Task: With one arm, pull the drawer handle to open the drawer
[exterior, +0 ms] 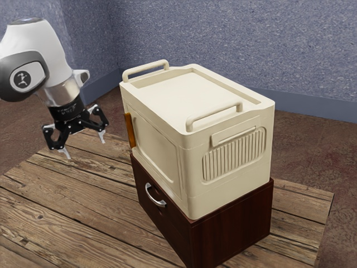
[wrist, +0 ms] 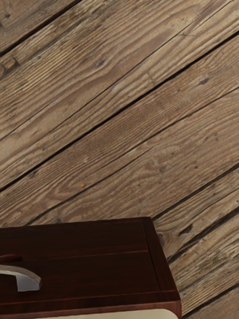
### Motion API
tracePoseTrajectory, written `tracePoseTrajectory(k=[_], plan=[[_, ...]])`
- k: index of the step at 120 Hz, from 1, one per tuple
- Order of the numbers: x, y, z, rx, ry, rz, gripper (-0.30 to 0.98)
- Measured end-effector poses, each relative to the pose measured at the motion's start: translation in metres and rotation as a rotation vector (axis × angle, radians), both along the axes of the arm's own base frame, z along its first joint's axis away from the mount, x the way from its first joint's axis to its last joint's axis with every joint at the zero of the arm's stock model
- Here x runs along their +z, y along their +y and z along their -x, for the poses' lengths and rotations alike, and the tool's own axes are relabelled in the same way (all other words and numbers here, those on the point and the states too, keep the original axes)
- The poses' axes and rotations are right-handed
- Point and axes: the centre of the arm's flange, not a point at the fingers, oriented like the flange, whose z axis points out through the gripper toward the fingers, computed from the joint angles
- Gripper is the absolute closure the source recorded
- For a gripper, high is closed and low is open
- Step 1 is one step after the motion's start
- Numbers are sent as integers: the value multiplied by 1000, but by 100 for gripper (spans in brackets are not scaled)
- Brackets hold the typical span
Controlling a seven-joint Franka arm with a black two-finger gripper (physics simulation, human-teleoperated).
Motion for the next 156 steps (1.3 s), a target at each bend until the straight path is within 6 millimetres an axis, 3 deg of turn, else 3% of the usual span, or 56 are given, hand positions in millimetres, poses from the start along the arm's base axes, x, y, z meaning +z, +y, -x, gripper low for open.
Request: tracePoseTrajectory(k=[20,41,108,125,156], plan=[[-35,-9,4,65,-41,13,0],[-71,-37,13,69,-75,28,0],[-119,-87,24,79,-213,85,0],[-134,-88,29,93,-234,95,0],[-143,-86,25,94,-255,128,0]])
